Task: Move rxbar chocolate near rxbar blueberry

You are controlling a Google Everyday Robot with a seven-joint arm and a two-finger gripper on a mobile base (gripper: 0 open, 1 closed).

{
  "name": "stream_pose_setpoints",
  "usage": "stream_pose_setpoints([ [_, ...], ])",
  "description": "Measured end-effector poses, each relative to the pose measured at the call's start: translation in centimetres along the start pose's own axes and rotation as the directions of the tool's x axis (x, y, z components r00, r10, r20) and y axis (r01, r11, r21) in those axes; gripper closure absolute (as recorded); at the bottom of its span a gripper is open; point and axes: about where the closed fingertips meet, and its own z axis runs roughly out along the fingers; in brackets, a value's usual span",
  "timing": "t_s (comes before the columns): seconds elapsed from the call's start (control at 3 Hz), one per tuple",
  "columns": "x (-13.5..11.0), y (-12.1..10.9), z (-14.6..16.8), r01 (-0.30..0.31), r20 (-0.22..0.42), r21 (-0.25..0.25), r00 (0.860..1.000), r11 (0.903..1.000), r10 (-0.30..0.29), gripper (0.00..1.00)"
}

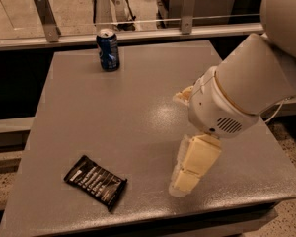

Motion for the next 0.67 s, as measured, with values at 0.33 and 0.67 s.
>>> stream_pose_setpoints([
  [0.33, -3.5, 0.6, 3.5, 0.007, 0.093, -0.043, 0.996, 0.9991, -0.003, 0.00],
  [0.67, -6.3, 1.5, 6.3, -0.006, 0.162, -0.079, 0.987, 0.9969, 0.019, 0.00],
])
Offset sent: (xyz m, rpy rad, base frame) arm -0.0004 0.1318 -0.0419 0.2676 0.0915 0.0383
